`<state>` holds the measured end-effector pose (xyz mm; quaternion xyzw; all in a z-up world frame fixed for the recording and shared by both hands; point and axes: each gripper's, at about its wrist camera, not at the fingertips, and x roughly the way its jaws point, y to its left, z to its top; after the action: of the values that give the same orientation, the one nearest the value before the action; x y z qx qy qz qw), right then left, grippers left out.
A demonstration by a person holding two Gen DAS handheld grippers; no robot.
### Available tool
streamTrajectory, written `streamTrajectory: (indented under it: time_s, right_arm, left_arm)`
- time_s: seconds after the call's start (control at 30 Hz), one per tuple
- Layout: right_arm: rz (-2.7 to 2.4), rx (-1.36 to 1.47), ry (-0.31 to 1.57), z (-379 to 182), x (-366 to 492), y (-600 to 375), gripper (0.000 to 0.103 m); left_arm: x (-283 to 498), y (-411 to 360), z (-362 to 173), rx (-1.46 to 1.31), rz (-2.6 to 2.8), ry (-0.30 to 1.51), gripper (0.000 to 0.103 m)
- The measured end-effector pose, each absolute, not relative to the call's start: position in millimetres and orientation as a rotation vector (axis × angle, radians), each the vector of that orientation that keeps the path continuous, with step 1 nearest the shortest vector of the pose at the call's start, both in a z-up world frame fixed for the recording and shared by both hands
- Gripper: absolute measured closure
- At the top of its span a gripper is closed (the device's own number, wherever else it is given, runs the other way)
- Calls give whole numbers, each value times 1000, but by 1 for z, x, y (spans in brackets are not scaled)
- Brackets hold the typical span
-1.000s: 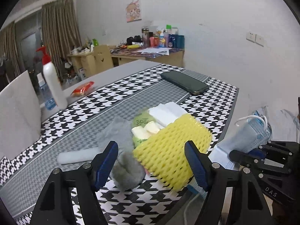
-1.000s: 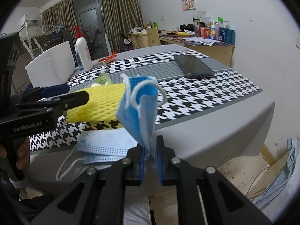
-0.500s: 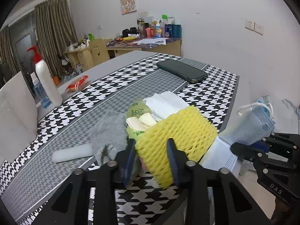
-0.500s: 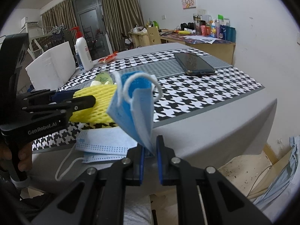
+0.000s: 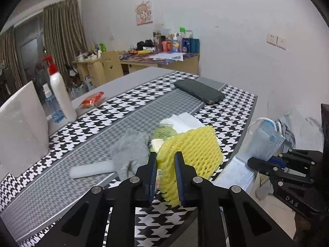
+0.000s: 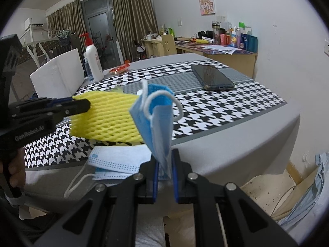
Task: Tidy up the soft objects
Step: 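Close the left gripper on the yellow foam net and lift it, then carry the yellow net with left gripper over the foam box while right carries the mask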
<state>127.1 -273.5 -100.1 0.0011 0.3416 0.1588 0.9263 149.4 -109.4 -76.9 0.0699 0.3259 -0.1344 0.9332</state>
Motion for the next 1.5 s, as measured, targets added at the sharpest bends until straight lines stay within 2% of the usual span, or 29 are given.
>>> streamTrajectory:
  time_s: [0.3,1.5]
  right_arm:
    - [320,-4,678,-90,126,-268,97]
    - [495,-67,551,-33,162,-186,97]
  left_arm:
    - [144,-92,-67,87,-269,646,86]
    - [106,16,-17,-36,20,472,86]
